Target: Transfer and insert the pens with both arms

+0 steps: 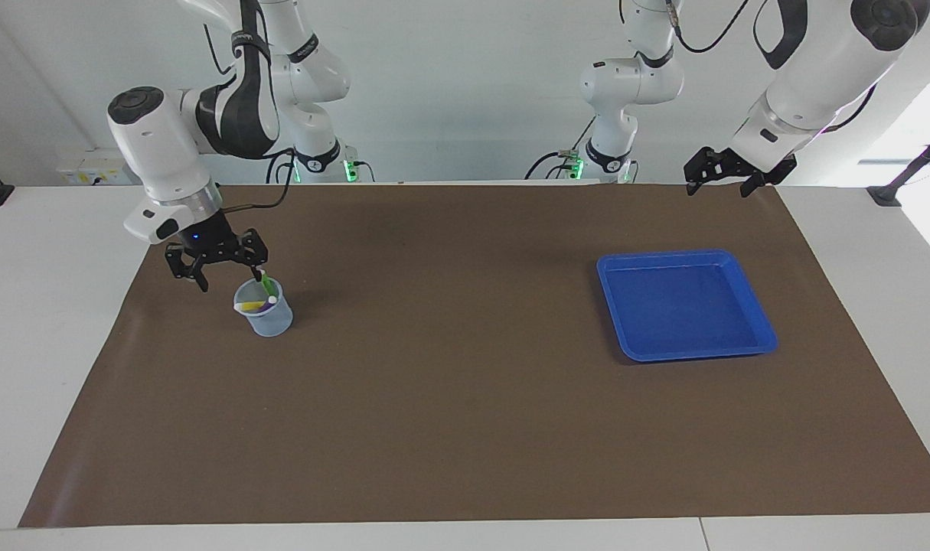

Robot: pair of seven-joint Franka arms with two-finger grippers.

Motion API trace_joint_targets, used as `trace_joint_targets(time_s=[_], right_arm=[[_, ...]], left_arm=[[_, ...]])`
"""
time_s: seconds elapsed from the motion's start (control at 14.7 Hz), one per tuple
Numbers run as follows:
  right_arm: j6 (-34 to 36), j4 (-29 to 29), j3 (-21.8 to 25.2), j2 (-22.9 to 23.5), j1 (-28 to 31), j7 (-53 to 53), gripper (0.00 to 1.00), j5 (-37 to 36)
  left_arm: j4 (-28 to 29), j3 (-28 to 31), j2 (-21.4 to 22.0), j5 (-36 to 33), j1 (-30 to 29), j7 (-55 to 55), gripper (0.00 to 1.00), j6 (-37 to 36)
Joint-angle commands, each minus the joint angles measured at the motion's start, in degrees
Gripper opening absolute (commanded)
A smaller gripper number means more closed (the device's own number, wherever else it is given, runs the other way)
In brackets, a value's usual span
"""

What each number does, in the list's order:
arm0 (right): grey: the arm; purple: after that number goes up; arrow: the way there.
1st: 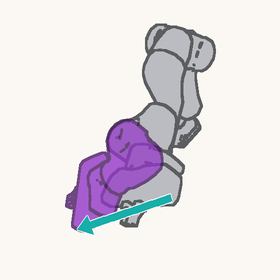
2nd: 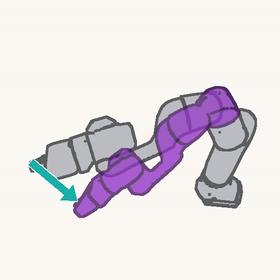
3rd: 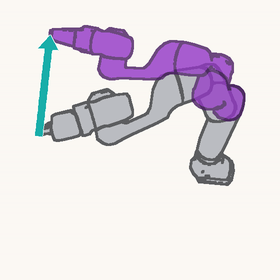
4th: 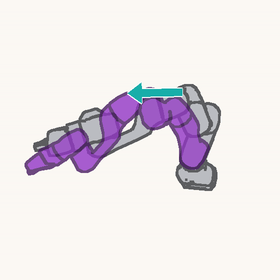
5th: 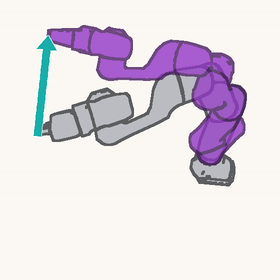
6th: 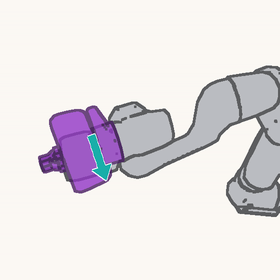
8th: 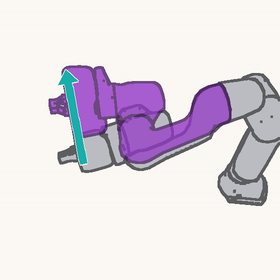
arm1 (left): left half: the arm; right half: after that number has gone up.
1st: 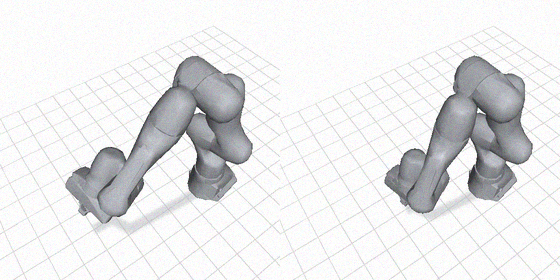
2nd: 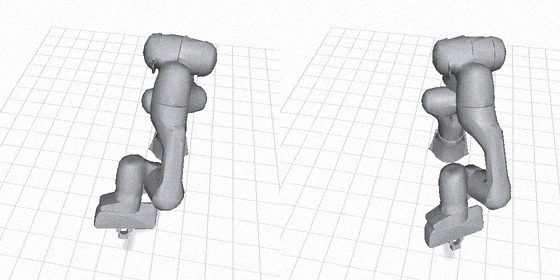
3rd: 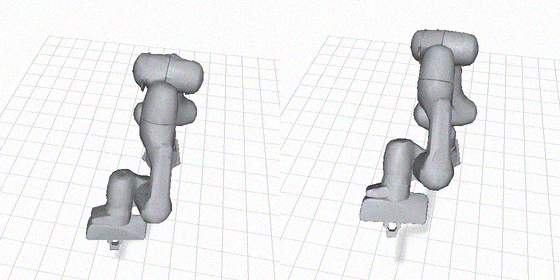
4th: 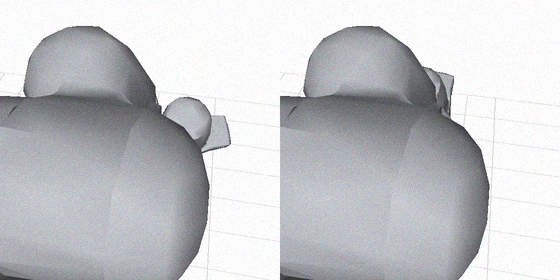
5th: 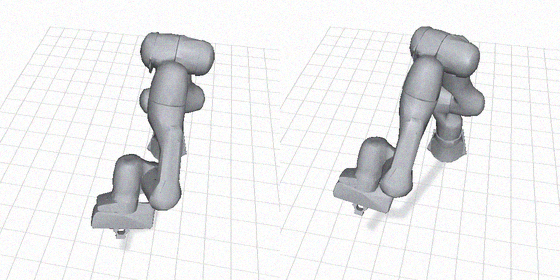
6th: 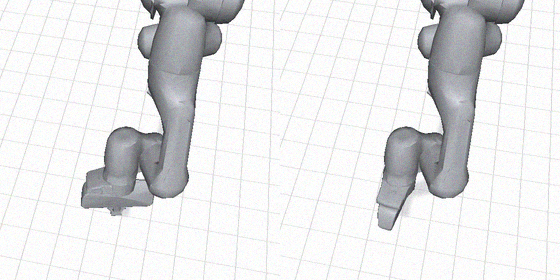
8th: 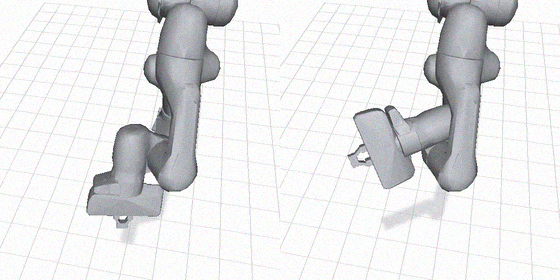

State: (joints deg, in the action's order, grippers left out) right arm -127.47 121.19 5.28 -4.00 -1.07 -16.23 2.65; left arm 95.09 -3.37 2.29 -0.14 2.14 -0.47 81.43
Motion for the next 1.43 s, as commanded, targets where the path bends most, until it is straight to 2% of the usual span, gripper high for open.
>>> trace_joint_targets(time_s=[0.0,0.34,0.48,0.68,0.75,0.89,1.02,1.23,1.36], right_arm=[[6.76,-7.26,0.08,1.19,0.28,3.12,1.0,-0.1],[22.14,-22.63,-0.01,4.52,0.28,9.89,1.0,-3.71],[28.38,-28.7,-0.53,6.37,0.28,11.82,1.0,-4.41],[35.51,-33.29,-0.71,6.56,0.28,13.06,1.0,-4.32],[37.45,-33.3,-0.88,5.77,0.19,13.15,1.0,-3.89],[39.66,-31.81,-1.06,3.66,0.19,14.81,1.0,-3.53],[40.45,-28.57,-1.06,1.12,0.19,15.35,1.0,-3.53],[39.84,-27.33,-1.06,0.58,0.19,15.35,1.0,-3.53],[39.31,-27.15,-1.06,0.4,0.28,15.35,1.0,-3.71]], left_arm=[[1.68,0.47,1.06,-0.74,1.38,3.89,1.0,2.24],[-2.27,0.12,-1.32,-0.48,1.2,6.0,1.0,1.81],[-2.19,-0.67,-1.24,-0.04,1.29,11.51,1.0,2.51],[-2.37,-1.29,-1.24,-0.12,1.38,12.16,1.0,5.57],[-2.46,-1.73,-1.32,-0.21,1.38,12.59,1.0,7.06],[-1.67,-1.56,-0.54,-0.21,1.38,12.07,1.0,4.63],[-0.88,-1.47,-0.1,-0.3,1.47,11.9,1.0,4.88],[5.43,-1.29,2.36,-0.48,2.17,11.9,1.0,9.35],[5.81,-0.94,2.55,-0.48,2.08,11.81,1.0,10.77]])
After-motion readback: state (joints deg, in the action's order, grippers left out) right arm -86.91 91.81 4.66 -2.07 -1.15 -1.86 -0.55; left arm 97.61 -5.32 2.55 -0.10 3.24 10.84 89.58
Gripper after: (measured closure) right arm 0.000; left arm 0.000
